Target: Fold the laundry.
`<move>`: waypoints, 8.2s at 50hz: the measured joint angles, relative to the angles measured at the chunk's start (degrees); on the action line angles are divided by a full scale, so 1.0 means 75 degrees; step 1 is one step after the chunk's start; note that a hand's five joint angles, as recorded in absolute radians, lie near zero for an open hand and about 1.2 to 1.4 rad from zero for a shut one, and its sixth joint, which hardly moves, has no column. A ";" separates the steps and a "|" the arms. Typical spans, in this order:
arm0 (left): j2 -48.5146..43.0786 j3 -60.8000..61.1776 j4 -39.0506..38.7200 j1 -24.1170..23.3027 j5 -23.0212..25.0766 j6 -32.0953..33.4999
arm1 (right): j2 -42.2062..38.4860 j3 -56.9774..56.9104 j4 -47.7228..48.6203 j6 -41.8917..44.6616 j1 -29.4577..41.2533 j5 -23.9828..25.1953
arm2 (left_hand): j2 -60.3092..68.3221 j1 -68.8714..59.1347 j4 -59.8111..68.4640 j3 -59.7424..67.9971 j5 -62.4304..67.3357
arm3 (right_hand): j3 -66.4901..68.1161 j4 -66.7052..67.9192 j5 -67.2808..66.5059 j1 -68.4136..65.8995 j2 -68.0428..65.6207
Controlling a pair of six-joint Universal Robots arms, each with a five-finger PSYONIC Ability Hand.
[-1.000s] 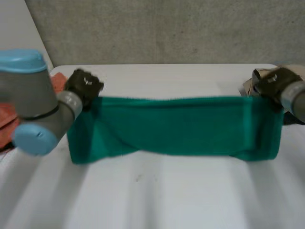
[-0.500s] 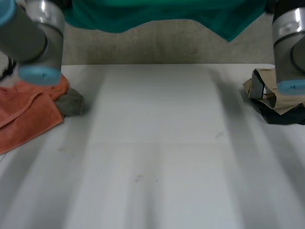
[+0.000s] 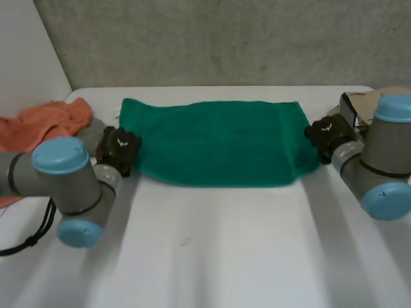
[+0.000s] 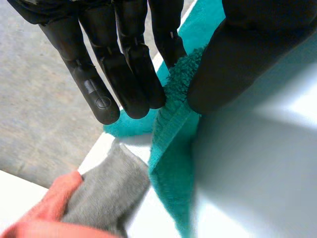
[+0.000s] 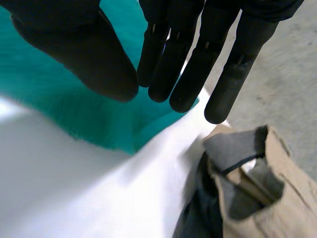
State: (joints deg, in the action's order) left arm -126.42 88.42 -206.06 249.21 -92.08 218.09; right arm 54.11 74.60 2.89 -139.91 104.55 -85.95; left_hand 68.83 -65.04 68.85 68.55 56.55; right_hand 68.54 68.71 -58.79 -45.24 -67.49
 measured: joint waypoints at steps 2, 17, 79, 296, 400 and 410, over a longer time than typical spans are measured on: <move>0.0601 0.0695 0.0036 -0.0013 0.0000 0.0139 | 0.0490 0.0524 -0.0423 0.0206 -0.0028 0.0021 | 0.0001 0.0000 0.0000 0.0000 0.0000 | -0.0001 0.0000 -0.0015 0.0000 0.0000; 0.4680 0.4690 0.2238 -0.0179 -0.0022 0.2497 | 0.3644 0.3874 -0.3231 0.3533 -0.1370 0.0071 | 0.0000 0.0000 0.0001 0.0001 0.0000 | 0.0000 0.0000 -0.0041 0.0000 0.0001; 0.3799 -0.1291 0.3010 -0.1657 -0.0447 0.0168 | -0.0127 0.1474 0.1468 -0.4678 0.1140 -0.1088 | 0.0000 0.0000 0.0001 0.0001 0.0000 | -0.0196 -0.0231 0.0320 -0.2595 0.0027; 0.2302 0.0645 0.1272 -0.1608 -0.1555 -0.0065 | 0.2274 0.2506 0.0881 0.0992 -0.2629 0.2180 | -0.7630 0.7183 -0.7645 -0.7564 -0.7174 | -0.0007 -0.0021 0.0308 -0.2598 -0.0070; 0.1710 0.0281 0.2417 -0.2907 -0.1409 -0.3805 | 0.0552 0.0304 -0.0840 -0.5341 0.2043 0.1835 | -0.7629 0.7155 -0.7645 -0.7563 -0.7174 | -0.7494 -0.7577 0.7462 0.4284 0.7342; 0.0733 0.0296 0.3122 -0.2844 -0.1764 -0.3844 | -0.0778 -0.0521 -0.1492 -0.4439 0.2150 0.1807 | -0.7630 0.7157 -0.7645 -0.7563 -0.7174 | -0.7494 -0.7577 0.7462 0.4284 0.7342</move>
State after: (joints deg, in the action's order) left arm -120.93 90.63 -182.65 227.88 -105.32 189.26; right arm 48.27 70.69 -8.30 -173.21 120.67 -72.40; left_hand 11.60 -11.36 11.52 11.82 2.75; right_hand 12.34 11.88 -2.82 -13.12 -12.42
